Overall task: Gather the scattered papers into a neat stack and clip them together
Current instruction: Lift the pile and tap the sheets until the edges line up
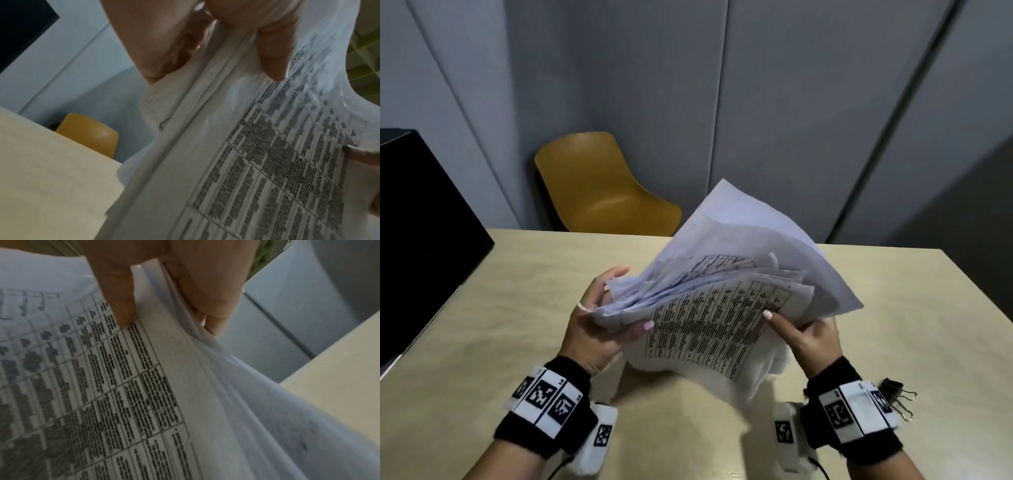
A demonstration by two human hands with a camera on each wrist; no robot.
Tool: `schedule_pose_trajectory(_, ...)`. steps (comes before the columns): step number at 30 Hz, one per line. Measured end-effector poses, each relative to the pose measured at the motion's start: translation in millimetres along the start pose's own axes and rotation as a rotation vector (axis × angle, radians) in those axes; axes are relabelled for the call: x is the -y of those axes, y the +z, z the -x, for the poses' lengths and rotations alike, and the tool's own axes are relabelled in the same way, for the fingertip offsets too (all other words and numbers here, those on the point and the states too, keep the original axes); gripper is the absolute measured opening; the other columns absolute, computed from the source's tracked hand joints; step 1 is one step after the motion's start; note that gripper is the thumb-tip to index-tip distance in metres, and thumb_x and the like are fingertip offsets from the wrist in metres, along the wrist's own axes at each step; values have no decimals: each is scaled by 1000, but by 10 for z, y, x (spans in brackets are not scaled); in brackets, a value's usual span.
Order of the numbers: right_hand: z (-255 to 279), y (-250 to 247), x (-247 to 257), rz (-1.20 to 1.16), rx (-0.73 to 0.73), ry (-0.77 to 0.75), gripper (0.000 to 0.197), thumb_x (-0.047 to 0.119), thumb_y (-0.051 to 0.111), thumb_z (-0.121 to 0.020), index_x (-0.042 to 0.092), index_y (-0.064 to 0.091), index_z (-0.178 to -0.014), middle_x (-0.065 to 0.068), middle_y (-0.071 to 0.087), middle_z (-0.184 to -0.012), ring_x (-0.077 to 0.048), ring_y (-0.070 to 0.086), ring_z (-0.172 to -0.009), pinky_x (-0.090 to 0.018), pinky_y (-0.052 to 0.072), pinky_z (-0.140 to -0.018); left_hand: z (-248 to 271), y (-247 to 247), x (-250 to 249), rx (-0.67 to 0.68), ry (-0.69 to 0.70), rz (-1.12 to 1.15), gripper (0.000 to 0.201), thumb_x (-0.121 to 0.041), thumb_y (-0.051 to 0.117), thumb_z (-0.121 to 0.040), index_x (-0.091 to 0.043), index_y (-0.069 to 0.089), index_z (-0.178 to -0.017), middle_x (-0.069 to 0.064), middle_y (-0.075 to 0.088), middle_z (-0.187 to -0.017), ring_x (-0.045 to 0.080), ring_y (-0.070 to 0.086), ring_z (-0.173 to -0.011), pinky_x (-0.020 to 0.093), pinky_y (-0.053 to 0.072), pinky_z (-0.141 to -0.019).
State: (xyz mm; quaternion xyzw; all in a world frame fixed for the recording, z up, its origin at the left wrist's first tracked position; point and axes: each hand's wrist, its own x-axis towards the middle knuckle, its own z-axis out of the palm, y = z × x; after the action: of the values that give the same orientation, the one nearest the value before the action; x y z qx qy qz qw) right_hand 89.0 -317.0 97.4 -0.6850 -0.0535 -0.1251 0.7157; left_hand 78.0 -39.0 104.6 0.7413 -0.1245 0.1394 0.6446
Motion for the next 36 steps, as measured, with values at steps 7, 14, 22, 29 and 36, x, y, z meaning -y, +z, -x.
schedule_pose_trajectory(7,-112,40,344,-145,61,-138,48,-17,70,-63,13,58,-98,15,74,-80,-1,68,-77,-16,54,-68,-77,-11,-140,-36,9,-26,61,-46,85,-45,-35,62,-100,-26,70,-97,-8,65,-89,7,48,-78)
schedule_pose_trajectory(14,-132,115,306,-111,99,-104,59,-12,77,-55,-1,56,-108,3,74,-88,-11,69,-84,-24,57,-74,-121,-13,-53,-22,-34,-25,56,-23,85,-48,-24,59,-97,-33,68,-90,-12,63,-84,4,48,-71)
schedule_pose_trajectory(22,-120,135,57,-143,-29,75,34,-21,64,-68,10,61,-82,12,73,-64,0,68,-63,-15,54,-58,-121,156,38,-125,-155,-86,30,-9,72,-77,-34,57,-70,-43,57,-54,-23,56,-59,1,42,-61)
schedule_pose_trajectory(29,-181,19,238,-211,25,-107,56,23,86,-53,13,66,-104,-2,72,-99,-8,66,-89,-20,52,-78,-182,-9,-123,18,-28,-41,54,3,82,-55,-21,59,-98,-33,70,-85,-14,64,-81,3,46,-73)
schedule_pose_trajectory(36,-264,61,244,-168,1,-99,89,22,86,-45,20,45,-124,3,63,-113,-5,64,-96,-21,52,-86,-158,-22,-92,-40,-32,43,78,-33,86,-38,-27,55,-109,-22,69,-104,-5,64,-95,9,49,-79)
